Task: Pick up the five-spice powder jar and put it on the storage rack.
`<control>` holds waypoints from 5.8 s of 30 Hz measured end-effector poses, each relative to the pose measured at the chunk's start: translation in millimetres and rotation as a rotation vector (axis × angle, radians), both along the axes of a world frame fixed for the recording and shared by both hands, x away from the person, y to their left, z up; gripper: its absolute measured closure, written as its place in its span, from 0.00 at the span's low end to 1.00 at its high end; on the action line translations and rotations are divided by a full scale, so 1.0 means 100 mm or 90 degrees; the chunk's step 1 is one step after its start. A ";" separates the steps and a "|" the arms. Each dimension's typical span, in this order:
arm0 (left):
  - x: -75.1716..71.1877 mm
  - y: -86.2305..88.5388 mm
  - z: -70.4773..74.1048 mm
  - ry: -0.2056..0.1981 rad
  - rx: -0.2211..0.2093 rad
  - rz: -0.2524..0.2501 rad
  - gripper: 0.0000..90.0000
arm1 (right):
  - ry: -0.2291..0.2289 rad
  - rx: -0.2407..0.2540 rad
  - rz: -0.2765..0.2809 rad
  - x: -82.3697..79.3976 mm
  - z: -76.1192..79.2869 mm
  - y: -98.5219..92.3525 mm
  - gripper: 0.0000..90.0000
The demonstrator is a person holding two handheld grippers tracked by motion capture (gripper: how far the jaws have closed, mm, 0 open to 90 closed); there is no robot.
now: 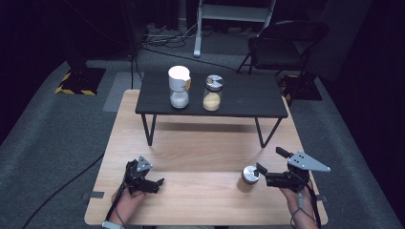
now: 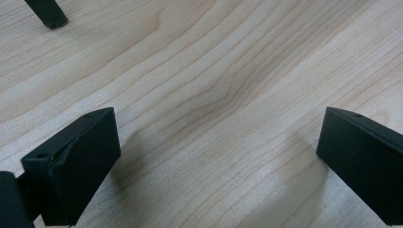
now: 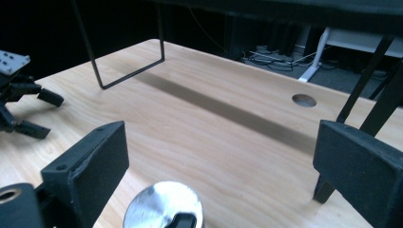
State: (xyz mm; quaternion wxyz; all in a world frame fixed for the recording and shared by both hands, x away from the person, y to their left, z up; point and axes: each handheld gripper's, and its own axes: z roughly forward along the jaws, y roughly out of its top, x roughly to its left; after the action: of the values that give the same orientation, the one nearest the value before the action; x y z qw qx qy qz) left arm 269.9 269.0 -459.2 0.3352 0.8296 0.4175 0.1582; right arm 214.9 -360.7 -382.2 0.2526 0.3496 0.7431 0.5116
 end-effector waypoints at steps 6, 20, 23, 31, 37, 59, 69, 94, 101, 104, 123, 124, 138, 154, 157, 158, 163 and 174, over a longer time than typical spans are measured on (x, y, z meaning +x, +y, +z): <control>0.00 0.00 0.00 0.000 0.000 0.000 0.01 | 0.005 -0.009 -0.007 -0.09 -0.15 -0.01 0.03; 0.00 0.00 0.00 0.000 0.000 0.000 0.01 | 0.021 -0.020 -0.032 -0.29 -0.60 0.02 0.00; 0.00 0.00 0.00 0.000 0.000 0.000 0.01 | 0.030 -0.022 -0.035 -0.31 -0.70 0.03 0.00; 0.00 0.01 0.00 0.000 0.000 -0.008 0.01 | 0.046 -0.039 -0.025 -0.28 -0.82 0.06 0.00; 0.01 0.03 0.00 0.001 0.001 -0.013 0.01 | 0.060 -0.046 -0.024 -0.27 -0.92 0.09 0.00; -0.01 0.02 0.00 0.001 0.001 -0.007 0.00 | 0.047 -0.066 0.009 -0.07 -1.01 0.34 0.13; -0.01 0.00 0.00 0.000 0.001 -0.001 0.00 | 0.074 -0.063 0.021 0.05 -0.96 0.38 0.33; -0.02 -0.03 0.00 0.001 0.002 0.012 0.00 | 0.041 -0.061 0.017 0.41 0.19 0.34 0.33; -0.02 -0.03 0.00 0.001 0.002 0.012 0.00 | 0.037 -0.061 0.018 0.59 0.59 0.36 0.33; -0.03 -0.03 0.00 0.000 0.002 0.012 0.00 | 0.040 -0.058 0.019 0.68 0.72 0.38 0.33; -0.03 -0.03 0.00 0.000 0.002 0.011 0.00 | 0.022 -0.064 0.006 1.30 1.29 0.69 0.33; -0.03 -0.03 0.00 0.000 0.002 0.011 0.00 | 0.023 -0.065 0.004 1.33 1.31 0.72 0.33; -0.03 -0.03 0.00 0.000 0.002 0.011 0.00 | 0.048 -0.072 -0.016 1.75 1.18 0.89 0.33; -0.03 -0.03 0.00 0.000 0.002 0.011 0.00 | 0.015 -0.035 -0.016 1.53 1.04 0.64 0.06; -0.03 -0.03 0.00 0.000 0.002 0.011 0.00 | 0.009 -0.036 -0.018 1.47 1.03 0.60 0.05; -0.02 -0.03 0.00 0.000 0.002 0.011 0.00 | 0.006 -0.028 -0.014 1.41 0.99 0.55 0.05; -0.03 -0.03 0.00 -0.001 0.002 0.012 0.00 | 0.006 -0.036 -0.005 1.26 0.89 0.46 0.05; -0.02 -0.03 0.00 -0.001 0.001 0.012 0.00 | 0.020 -0.049 -0.001 0.98 0.57 0.30 0.04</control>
State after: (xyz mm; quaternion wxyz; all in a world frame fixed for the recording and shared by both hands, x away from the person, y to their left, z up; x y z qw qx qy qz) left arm 267.4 266.3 -459.3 0.3331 0.8258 0.4250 0.1625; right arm 313.0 -330.9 -325.6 0.2546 0.3479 0.7661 0.4768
